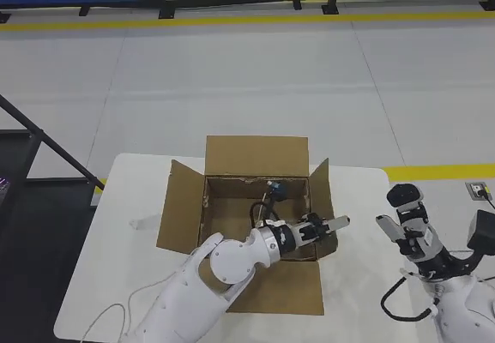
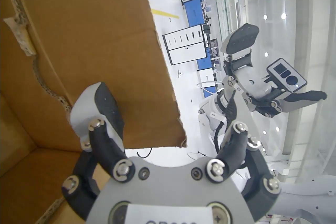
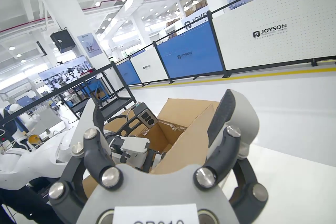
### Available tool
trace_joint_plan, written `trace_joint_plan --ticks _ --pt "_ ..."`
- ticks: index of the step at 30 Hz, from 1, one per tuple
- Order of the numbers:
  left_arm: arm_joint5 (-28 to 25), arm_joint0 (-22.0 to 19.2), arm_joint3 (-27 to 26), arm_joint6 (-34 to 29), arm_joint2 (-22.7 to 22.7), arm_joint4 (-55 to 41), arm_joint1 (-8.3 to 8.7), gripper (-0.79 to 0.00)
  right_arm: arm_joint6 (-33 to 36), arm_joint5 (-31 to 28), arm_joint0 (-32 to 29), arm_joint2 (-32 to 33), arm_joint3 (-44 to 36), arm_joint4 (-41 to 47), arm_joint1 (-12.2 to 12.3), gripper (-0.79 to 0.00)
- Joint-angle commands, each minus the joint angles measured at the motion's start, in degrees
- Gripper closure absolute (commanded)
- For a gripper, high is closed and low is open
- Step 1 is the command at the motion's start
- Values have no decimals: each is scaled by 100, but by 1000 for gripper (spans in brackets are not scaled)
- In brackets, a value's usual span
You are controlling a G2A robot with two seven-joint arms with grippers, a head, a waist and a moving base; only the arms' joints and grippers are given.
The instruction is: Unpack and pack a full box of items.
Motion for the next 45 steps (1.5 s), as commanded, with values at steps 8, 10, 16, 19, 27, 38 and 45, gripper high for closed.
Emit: trace_joint_plan --ticks 8,10,16,19,27,38,45 --pt "190 -673 1028 91 748 -23 -435 -785 48 -38 -237 280 -45 145 52 -785" --pt "262 -792 1216 136 887 50 -530 -785 127 -38 -237 292 -5 205 66 -785" --pt "554 -1116 1672 -1 1204 199 -788 -785 313 -85 -159 268 109 343 104 -785" --pt "691 -1241 1818 -43 1313 382 -883 -785 408 -78 -99 220 108 349 121 -785" --pt "949 -1268 1836 -139 1353 914 -959 -785 475 -48 85 108 129 382 155 -785" --pt "923 -882 1126 -478 649 983 -749 -785 550 103 402 -98 143 374 193 -785" --pt "980 31 -589 -537 -450 1355 -345 -785 677 193 611 -138 87 364 229 -785"
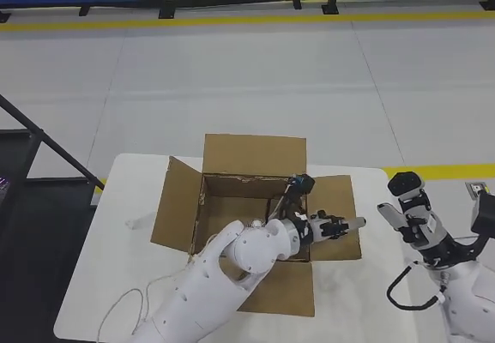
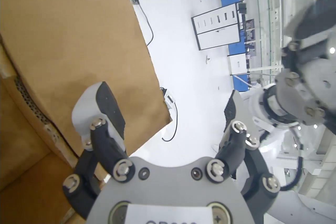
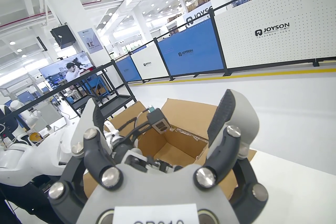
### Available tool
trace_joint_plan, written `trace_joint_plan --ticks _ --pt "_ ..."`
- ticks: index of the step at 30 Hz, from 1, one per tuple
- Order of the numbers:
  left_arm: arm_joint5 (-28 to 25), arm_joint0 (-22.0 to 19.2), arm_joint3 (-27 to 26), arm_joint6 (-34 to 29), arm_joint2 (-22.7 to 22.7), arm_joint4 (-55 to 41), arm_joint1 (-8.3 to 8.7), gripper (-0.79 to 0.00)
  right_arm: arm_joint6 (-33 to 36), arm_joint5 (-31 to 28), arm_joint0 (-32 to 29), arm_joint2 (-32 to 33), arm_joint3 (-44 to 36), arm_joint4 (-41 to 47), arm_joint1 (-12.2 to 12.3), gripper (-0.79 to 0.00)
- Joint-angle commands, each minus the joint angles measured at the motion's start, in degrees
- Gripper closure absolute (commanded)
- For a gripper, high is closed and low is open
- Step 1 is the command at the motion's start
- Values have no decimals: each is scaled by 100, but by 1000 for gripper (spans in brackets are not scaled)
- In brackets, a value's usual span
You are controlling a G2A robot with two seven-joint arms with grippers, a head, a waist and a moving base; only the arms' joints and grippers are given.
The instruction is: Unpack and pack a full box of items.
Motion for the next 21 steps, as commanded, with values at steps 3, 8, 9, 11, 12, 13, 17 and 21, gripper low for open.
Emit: trace_joint_plan --ticks 3,8,9,11,12,13,17,21 --pt "134 789 -1207 30 -809 427 255 -785 286 78 197 -90 -100 -118 31 -785" --pt "132 1861 -2360 36 -1849 768 510 -785 797 383 582 -342 -206 -242 66 -785" --pt "105 2061 -2545 59 -2060 768 548 -785 779 477 637 -384 -222 -250 65 -785" --pt "16 2465 -2887 122 -2479 713 614 -785 738 569 692 -446 -247 -220 62 -785" --pt "-38 2669 -3037 162 -2684 668 643 -785 738 569 692 -446 -247 -220 62 -785" --pt "-104 2875 -3175 201 -2880 604 668 -785 738 569 692 -446 -247 -220 62 -785" --pt "-345 3414 -3469 254 -3351 467 732 -785 738 569 692 -446 -247 -220 62 -785" --pt "-345 3414 -3469 254 -3351 467 732 -785 738 569 692 -446 -247 -220 62 -785"
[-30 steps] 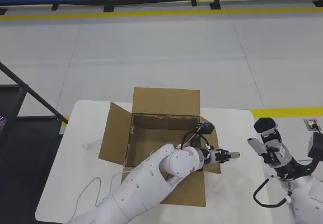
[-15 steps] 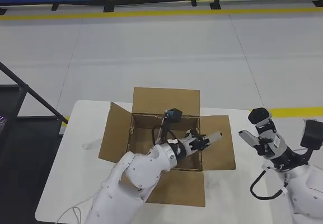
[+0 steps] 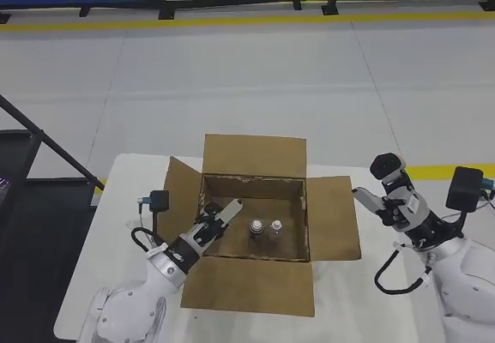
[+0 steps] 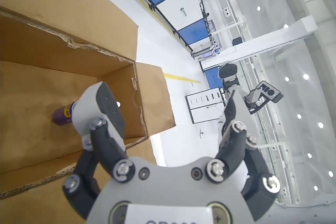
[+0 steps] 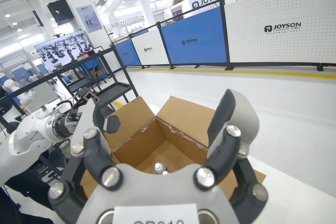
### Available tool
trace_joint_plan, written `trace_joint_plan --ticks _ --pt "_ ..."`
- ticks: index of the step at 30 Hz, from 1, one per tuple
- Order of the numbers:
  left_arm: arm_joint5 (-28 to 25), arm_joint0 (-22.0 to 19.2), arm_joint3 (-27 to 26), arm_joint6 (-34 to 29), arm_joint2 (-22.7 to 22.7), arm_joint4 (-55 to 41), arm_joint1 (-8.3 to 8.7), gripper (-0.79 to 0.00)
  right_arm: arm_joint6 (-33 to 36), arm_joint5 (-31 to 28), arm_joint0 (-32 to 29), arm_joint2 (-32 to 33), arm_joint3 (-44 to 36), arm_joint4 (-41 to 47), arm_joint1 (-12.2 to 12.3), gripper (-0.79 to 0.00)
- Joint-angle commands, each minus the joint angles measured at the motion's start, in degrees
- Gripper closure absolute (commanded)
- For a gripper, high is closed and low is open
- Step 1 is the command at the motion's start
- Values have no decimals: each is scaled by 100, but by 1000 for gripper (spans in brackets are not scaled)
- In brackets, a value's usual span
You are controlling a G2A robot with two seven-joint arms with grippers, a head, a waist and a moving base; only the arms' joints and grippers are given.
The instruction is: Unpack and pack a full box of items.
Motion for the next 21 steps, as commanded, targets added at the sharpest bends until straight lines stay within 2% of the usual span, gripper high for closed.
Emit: trace_joint_plan --ticks 1,6,9,13,16,21 --pt "1 -2 1 0 1 1 0 -785 0 0 0 0 0 0 0 -785" --pt "1 -2 1 0 1 1 0 -785 12 29 -4 -8 -10 -29 0 -785" --pt "1 -2 1 0 1 1 0 -785 421 298 144 -275 -317 -587 17 -785" --pt "105 33 37 510 -100 -265 -16 -785 1458 464 552 -792 -377 -1083 49 -785" --pt "196 35 38 740 -487 -891 -15 -785 2370 759 993 -1240 -263 -1373 58 -785" --pt "200 135 25 915 -1241 -1390 32 -785 3586 1083 1763 -2124 97 -1787 22 -785"
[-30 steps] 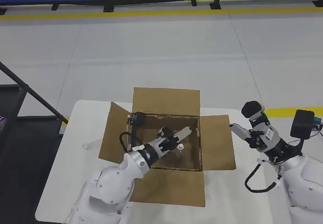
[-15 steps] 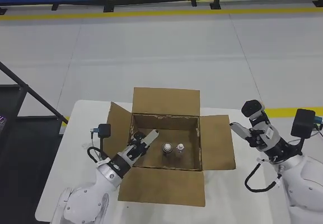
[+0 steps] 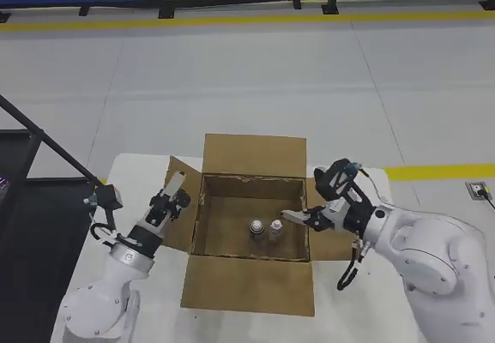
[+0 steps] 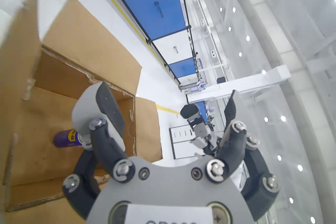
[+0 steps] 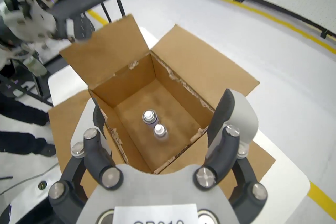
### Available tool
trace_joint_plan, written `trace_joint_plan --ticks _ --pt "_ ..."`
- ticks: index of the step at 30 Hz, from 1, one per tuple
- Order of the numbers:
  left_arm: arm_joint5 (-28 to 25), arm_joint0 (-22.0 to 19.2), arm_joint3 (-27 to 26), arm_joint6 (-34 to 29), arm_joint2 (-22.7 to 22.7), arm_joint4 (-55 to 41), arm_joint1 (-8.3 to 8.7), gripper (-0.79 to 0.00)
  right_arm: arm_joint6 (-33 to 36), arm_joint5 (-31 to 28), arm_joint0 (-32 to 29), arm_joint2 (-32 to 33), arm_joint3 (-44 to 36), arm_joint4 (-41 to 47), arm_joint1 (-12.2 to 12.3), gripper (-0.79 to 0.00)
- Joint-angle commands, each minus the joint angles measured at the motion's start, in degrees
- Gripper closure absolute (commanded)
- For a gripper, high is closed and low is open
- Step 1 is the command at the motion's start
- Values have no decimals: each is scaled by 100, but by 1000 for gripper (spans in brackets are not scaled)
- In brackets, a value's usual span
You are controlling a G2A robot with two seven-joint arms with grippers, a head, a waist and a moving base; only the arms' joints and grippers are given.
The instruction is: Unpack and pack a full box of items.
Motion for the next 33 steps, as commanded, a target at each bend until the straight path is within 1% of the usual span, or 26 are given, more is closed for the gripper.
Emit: trace_joint_plan --ticks 1,3,7,9,11,14,18,19,20,22,23,24,25,27,29,30,31,32,33 --pt "5 70 -16 100 -279 -108 18 -785 519 98 329 -395 228 -182 -25 -785" --pt "-1 158 -57 183 -461 -235 29 -785 840 264 676 -781 491 -396 -71 -785" --pt "27 282 -22 349 -800 -633 42 -785 1408 278 1373 -1669 1228 -781 -206 -785" --pt "41 326 -18 283 -909 -826 53 -785 1634 298 1669 -2011 1711 -718 -288 -785" --pt "37 342 -24 280 -935 -828 58 -785 1848 248 1931 -2288 2122 -497 -371 -785" --pt "37 342 -24 280 -935 -828 58 -785 1890 114 2217 -2585 2594 -245 -476 -785" --pt "37 342 -24 280 -935 -828 58 -785 1915 144 2468 -2980 3105 -235 -610 -785" --pt "37 342 -24 280 -935 -828 58 -785 1935 158 2520 -3081 3233 -248 -645 -563" --pt "37 342 -24 280 -935 -828 58 -785 1947 250 2561 -3179 3346 -288 -682 -480" --pt "37 342 -24 280 -935 -828 58 -785 1948 403 2640 -3358 3523 -362 -756 -554" --pt "37 342 -24 280 -935 -828 58 -785 1923 465 2671 -3425 3624 -396 -788 -560" --pt "37 342 -24 280 -935 -828 58 -785 1903 505 2705 -3484 3713 -427 -817 -520" --pt "37 342 -24 280 -935 -828 58 -785 1882 550 2734 -3537 3802 -466 -844 -508" --pt "37 342 -24 280 -935 -828 58 -785 1792 603 2779 -3611 3938 -500 -892 -517" --pt "37 342 -24 280 -935 -828 58 -785 1723 603 2808 -3662 4077 -517 -929 -496" --pt "37 342 -24 280 -935 -828 58 -785 1736 644 2828 -3688 4144 -542 -947 -385" --pt "37 342 -24 280 -935 -828 58 -785 1758 686 2847 -3716 4207 -565 -966 -348" --pt "37 342 -24 280 -935 -828 58 -785 1760 707 2864 -3738 4256 -572 -985 -268" --pt "37 342 -24 280 -935 -828 58 -785 1749 713 2880 -3752 4295 -568 -1002 -68"
